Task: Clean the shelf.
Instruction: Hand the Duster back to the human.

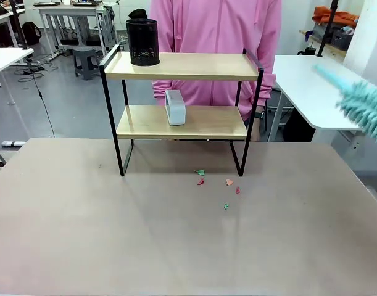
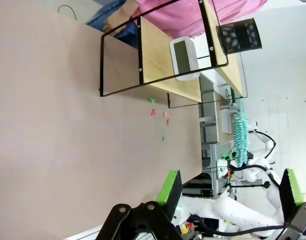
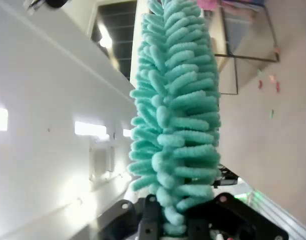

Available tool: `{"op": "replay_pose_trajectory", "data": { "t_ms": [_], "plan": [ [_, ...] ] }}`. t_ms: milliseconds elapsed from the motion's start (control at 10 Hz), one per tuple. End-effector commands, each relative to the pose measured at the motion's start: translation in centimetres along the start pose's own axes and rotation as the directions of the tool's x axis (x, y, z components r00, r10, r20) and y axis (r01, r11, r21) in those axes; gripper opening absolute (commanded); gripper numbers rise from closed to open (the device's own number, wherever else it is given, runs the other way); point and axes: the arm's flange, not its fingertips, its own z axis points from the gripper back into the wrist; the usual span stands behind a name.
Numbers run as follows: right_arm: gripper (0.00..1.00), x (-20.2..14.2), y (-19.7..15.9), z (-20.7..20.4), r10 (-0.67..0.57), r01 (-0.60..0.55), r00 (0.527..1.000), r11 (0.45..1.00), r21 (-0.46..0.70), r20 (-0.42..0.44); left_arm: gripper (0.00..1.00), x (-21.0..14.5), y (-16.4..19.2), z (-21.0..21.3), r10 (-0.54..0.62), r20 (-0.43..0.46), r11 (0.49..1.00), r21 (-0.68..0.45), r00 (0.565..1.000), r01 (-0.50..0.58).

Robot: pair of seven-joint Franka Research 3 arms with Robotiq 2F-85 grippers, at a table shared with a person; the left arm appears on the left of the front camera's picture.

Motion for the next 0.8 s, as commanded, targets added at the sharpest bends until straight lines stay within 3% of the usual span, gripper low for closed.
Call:
{"op": "replay_pose_trajectory", "data": {
  "t_ms": [0,200,300,700],
  "plan": [
    [0.00,-2.6,-3.0,-4.3,-0.180,0.181,0.983,0.983,-0.023,0.043,1.00,0.1,0.2,0.3,-0.007,-0.011,1.000,-0.006,1.000,0.007],
    [0.00,-1.8,-3.5,-5.6,-0.190,0.200,0.974,0.977,-0.074,0.124,1.00,0.1,0.2,0.3,-0.007,-0.011,1.000,-0.006,1.000,0.007],
    [0.00,1.2,-4.1,-0.6,-0.166,0.167,0.986,0.985,-0.033,0.024,1.00,0.1,0.2,0.3,-0.007,-0.011,1.000,-0.006,1.000,0.007],
    [0.00,1.2,-4.1,-0.6,-0.166,0.167,0.986,0.985,-0.033,0.024,1.00,0.1,0.2,0.3,-0.007,-0.011,1.000,-0.006,1.000,0.007]
  ]
}}
